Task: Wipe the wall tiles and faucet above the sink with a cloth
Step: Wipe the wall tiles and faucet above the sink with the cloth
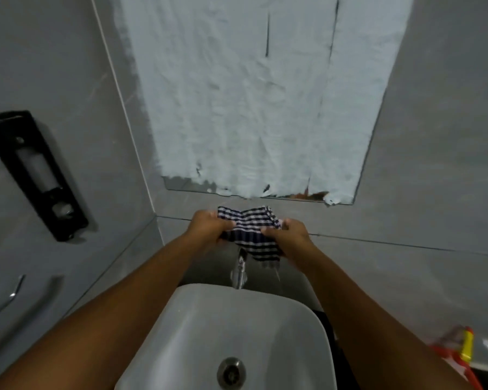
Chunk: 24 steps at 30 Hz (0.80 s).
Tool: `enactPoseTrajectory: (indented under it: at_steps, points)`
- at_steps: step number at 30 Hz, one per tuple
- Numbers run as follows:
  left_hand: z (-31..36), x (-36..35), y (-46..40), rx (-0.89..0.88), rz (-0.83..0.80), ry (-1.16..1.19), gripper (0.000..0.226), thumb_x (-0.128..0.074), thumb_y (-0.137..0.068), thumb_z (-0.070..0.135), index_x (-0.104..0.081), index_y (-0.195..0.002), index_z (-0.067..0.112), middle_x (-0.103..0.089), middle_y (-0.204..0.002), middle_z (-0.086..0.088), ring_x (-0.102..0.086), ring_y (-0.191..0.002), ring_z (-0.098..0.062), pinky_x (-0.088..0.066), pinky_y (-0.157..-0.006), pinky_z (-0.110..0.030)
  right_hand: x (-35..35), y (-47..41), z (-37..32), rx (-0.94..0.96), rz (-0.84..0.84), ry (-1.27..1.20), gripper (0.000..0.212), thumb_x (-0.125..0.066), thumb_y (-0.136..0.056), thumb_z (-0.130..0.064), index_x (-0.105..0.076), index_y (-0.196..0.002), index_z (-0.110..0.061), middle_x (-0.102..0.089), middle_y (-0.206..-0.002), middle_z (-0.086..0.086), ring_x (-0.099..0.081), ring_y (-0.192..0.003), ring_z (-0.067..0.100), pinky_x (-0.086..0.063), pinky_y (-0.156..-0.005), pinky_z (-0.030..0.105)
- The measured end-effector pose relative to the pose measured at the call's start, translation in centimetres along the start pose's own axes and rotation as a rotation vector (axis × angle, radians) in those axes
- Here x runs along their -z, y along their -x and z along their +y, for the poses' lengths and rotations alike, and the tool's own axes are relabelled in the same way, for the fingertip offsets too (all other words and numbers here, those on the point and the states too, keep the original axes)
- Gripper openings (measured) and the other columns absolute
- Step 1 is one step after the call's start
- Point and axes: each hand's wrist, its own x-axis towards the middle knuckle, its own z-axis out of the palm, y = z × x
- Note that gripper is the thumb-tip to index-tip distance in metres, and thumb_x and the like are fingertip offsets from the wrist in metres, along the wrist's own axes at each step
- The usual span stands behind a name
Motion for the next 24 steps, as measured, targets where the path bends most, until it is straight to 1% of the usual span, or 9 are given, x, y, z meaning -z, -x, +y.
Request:
enactPoseTrajectory:
  at_steps: [2,4,8,10,12,14,18,21,24]
  points:
    - [-1.7,-0.1,-0.2,-0.030,-0.062,-0.139,0.021,-0.079,-0.078,0.007,-0.070,-0.093,-0.003,-0.073,-0.104,-0.028,-0.073,-0.094,-0.038,-0.061,-0.084,-0.052,-0.9,-0.6,1.5,-0.013,0.083,0.072,0.037,-0.083,-0.079,-0.021,-0.070,-0.108,-0.003,-0.076,-0.108,0.019,-0.074,-0.096,0.034,-0.061,-0.088,0.050]
    - [-3.0,-0.2,-0.1,-0.078,-0.072,-0.277,0.029,-0.080,-0.079,0.020,-0.065,-0.098,0.003,-0.071,-0.110,-0.023,-0.070,-0.100,-0.036,-0.060,-0.087,-0.049,-1.6,-1.1,2.6,-0.028,0.172,0.144,0.033,-0.084,-0.078,-0.025,-0.070,-0.101,-0.005,-0.076,-0.105,0.020,-0.074,-0.094,0.034,-0.062,-0.087,0.049]
    - [-4.0,-1.1,0.2,-0.464,0.261,-0.686,0.056,-0.073,-0.081,0.039,-0.054,-0.123,0.009,-0.052,-0.128,-0.013,-0.054,-0.113,-0.028,-0.051,-0.095,-0.040,-1.5,-1.8,3.5,0.036,0.252,0.109,0.032,-0.085,-0.076,-0.028,-0.065,-0.097,-0.013,-0.075,-0.103,0.015,-0.073,-0.093,0.031,-0.062,-0.086,0.049]
    - [-3.6,-2.7,0.8,-0.549,0.211,-0.771,0.053,-0.061,-0.084,0.052,-0.058,-0.119,0.012,-0.057,-0.121,-0.009,-0.056,-0.107,-0.025,-0.054,-0.091,-0.041,-1.7,-1.8,3.4,0.069,0.257,0.104,0.031,-0.084,-0.077,-0.031,-0.064,-0.097,-0.017,-0.075,-0.101,0.011,-0.073,-0.092,0.028,-0.063,-0.084,0.046]
    - [-3.2,-4.6,0.9,-0.429,0.055,-0.798,0.061,-0.050,-0.086,0.061,-0.063,-0.118,0.011,-0.067,-0.115,-0.010,-0.064,-0.101,-0.025,-0.056,-0.088,-0.042,-1.8,-1.6,3.3,0.123,0.240,0.125,0.029,-0.079,-0.083,-0.030,-0.064,-0.104,-0.016,-0.072,-0.097,0.004,-0.072,-0.097,0.028,-0.062,-0.076,0.035]
    - [-3.0,-5.7,0.5,-0.338,-0.006,-0.745,0.061,-0.050,-0.088,0.060,-0.066,-0.118,0.010,-0.072,-0.114,-0.013,-0.067,-0.101,-0.028,-0.056,-0.089,-0.041,-0.9,-0.8,3.3,0.344,0.316,0.367,0.020,-0.069,-0.090,-0.028,-0.063,-0.107,-0.019,-0.067,-0.100,-0.002,-0.067,-0.105,0.026,-0.056,-0.076,0.024]
    - [-2.8,-5.3,-1.6,-0.118,-0.078,-0.413,0.043,-0.067,-0.086,0.042,-0.071,-0.110,0.007,-0.075,-0.108,-0.013,-0.070,-0.098,-0.030,-0.058,-0.087,-0.039,3.9,-1.4,6.0,0.945,0.559,1.316,0.041,-0.060,-0.091,-0.017,-0.057,-0.131,-0.011,-0.050,-0.147,0.017,-0.044,-0.138,0.037,-0.036,-0.113,0.050]
    - [-3.5,-3.4,-2.4,0.336,-0.294,0.165,0.043,-0.071,-0.086,0.032,-0.070,-0.117,0.003,-0.075,-0.105,-0.014,-0.069,-0.089,-0.028,-0.056,-0.079,-0.037,7.2,-3.9,8.0,0.981,0.496,1.552,0.065,-0.056,-0.093,-0.024,-0.038,-0.152,-0.002,-0.021,-0.165,0.017,-0.018,-0.154,0.035,-0.020,-0.121,0.055]
    - [-4.0,-2.9,-2.7,0.364,-0.331,0.172,0.041,-0.071,-0.083,0.040,-0.073,-0.109,0.008,-0.076,-0.096,-0.010,-0.070,-0.080,-0.024,-0.057,-0.070,-0.034,7.5,-6.4,9.4,1.053,0.544,1.601,0.079,-0.043,-0.095,-0.049,-0.021,-0.155,-0.002,0.010,-0.168,0.014,0.011,-0.156,0.032,-0.008,-0.122,0.057]
